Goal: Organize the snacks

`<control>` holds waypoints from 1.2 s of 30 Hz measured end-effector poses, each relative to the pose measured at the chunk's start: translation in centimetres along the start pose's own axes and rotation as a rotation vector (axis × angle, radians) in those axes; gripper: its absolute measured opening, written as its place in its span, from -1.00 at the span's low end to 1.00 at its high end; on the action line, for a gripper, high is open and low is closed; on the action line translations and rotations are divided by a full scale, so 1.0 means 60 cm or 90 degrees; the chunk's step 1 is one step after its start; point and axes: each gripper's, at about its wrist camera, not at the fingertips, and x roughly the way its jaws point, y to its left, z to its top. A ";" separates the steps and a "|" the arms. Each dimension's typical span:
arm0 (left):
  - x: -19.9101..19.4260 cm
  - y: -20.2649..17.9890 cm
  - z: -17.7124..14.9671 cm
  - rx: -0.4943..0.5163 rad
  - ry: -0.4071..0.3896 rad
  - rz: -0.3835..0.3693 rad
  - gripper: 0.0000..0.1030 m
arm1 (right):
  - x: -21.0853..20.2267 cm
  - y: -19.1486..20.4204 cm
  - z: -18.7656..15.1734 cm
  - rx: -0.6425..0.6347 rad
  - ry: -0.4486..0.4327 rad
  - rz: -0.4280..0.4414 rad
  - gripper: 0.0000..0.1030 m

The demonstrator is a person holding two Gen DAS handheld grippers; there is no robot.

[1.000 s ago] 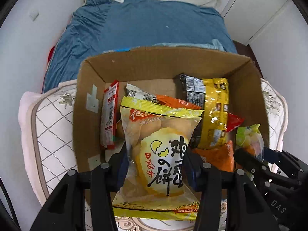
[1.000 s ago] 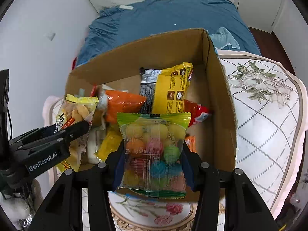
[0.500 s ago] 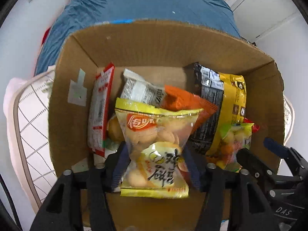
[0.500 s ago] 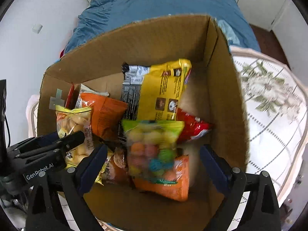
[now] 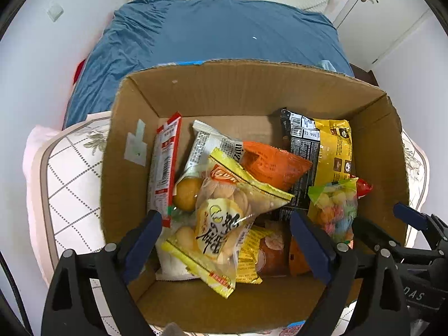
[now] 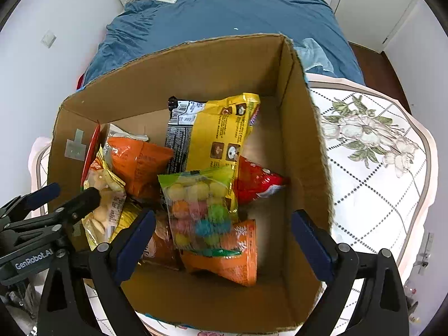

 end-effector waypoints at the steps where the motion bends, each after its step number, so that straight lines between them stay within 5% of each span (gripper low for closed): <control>1: -0.005 0.001 -0.003 -0.001 -0.004 0.001 0.82 | -0.004 -0.002 -0.003 0.001 -0.001 0.000 0.93; 16: -0.119 -0.006 -0.062 -0.009 -0.089 0.016 0.83 | -0.095 -0.010 -0.065 0.012 -0.061 0.016 0.93; 36: -0.318 -0.037 -0.279 -0.004 -0.256 0.042 0.83 | -0.309 -0.025 -0.276 -0.001 -0.223 0.075 0.93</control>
